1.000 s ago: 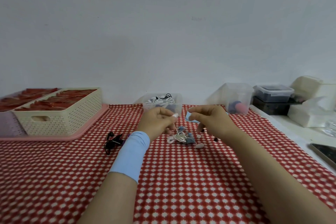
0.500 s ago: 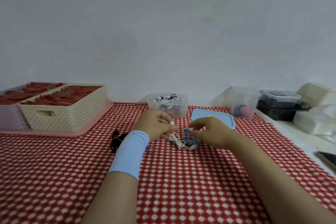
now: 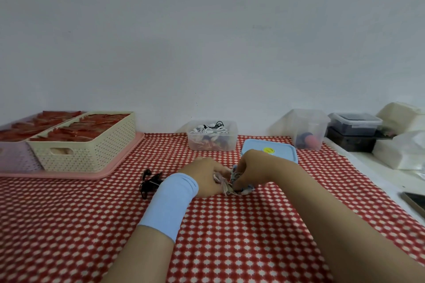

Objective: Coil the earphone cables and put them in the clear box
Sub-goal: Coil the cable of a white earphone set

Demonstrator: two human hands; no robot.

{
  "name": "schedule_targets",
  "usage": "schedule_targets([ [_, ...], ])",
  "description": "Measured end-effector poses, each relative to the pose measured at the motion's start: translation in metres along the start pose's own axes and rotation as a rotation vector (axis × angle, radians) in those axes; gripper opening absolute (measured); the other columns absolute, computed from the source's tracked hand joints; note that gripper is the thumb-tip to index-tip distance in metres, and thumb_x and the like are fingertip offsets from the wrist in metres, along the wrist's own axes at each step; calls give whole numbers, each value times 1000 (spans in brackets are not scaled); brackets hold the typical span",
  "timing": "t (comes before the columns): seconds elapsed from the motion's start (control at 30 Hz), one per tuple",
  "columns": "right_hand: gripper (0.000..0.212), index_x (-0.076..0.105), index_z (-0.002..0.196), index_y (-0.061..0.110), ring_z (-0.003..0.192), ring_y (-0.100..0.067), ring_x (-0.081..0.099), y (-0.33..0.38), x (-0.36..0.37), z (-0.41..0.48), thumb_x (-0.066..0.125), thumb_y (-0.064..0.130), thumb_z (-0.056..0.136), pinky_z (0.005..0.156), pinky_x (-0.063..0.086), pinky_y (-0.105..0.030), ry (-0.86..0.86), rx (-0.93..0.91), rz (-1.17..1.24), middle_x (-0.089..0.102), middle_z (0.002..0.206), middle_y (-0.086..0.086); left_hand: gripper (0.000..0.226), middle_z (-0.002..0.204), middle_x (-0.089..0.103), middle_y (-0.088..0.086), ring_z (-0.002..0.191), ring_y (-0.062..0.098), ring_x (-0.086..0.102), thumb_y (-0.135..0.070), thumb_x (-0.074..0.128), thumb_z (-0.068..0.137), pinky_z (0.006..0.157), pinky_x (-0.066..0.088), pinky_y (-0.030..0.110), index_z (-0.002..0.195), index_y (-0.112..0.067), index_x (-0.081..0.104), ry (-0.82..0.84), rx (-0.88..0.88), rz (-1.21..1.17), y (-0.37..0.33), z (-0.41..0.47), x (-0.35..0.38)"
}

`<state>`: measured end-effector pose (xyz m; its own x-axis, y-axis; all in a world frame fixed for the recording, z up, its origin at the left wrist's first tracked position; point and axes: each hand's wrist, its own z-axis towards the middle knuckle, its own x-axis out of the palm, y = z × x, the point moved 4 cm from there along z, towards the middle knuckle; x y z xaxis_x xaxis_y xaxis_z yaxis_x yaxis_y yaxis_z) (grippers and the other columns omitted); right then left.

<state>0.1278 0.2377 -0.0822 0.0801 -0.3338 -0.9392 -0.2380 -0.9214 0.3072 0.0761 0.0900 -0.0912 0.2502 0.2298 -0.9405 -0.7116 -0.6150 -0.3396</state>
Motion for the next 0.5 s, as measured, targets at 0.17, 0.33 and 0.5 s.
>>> schedule_targets([
  [0.17, 33, 74, 108, 29, 92, -11, 63, 5, -4, 2, 80, 36, 77, 84, 56, -30, -1, -81, -58, 67, 97, 10, 22, 101, 62, -11, 94, 13, 59, -29, 76, 82, 80, 44, 24, 103, -27, 70, 46, -12, 43, 9, 2, -5],
  [0.33, 14, 78, 91, 27, 80, -9, 69, 0, -39, 9, 76, 31, 78, 75, 59, -29, -169, -111, 221, 74, 84, 11, 30, 107, 64, -11, 96, 8, 57, -42, 72, 84, 87, 43, 25, 111, -27, 70, -71, -55, -49, 22, 14, -45],
  [0.5, 11, 74, 94, 15, 52, -5, 54, 5, -82, 26, 77, 21, 84, 43, 40, -17, -351, -158, 635, 70, 71, 1, 23, 102, 66, -7, 95, 11, 60, -39, 70, 86, 86, 45, 26, 106, -27, 68, -330, -74, -167, 27, 39, -104],
])
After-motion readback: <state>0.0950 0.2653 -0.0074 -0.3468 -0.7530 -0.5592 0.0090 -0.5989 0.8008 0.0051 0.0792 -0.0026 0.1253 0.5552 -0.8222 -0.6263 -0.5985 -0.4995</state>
